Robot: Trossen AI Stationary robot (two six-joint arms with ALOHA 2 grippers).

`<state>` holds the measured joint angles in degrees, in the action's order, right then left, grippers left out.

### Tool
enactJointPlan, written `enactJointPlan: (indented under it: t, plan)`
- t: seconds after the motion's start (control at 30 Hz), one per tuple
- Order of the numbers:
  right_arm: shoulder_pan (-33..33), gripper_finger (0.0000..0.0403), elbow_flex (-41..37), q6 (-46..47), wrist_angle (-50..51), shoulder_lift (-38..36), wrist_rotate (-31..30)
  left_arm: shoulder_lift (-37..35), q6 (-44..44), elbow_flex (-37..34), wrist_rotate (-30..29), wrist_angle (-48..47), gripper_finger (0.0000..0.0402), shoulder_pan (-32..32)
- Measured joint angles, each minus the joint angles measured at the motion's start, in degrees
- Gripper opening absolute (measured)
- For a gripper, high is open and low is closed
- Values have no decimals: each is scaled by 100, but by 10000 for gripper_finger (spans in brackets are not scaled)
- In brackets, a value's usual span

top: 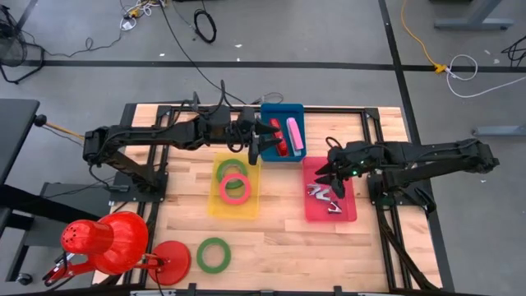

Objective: Pick and place Stapler, Stapler remover, tape
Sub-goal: Put the green tape into the yellow bin

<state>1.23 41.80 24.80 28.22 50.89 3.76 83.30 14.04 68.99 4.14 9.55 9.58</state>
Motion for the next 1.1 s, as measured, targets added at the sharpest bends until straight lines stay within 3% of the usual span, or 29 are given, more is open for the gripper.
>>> enactJointPlan:
  t: [0.5,0.73,0.9,1.1]
  plan:
    - [-2,162,1218,-883,-295,0,-679,-292,-187,7,-7,-2348,193,-24]
    - [-2,162,1292,-1175,-871,0,-736,-294,-187,7,-4,-3818,193,-105]
    - [-2,162,1292,-1218,-878,0,-759,-294,-162,7,17,-4351,193,-295]
    - [-2,162,1292,-1183,-873,0,-757,-294,-426,7,595,-4635,193,-870]
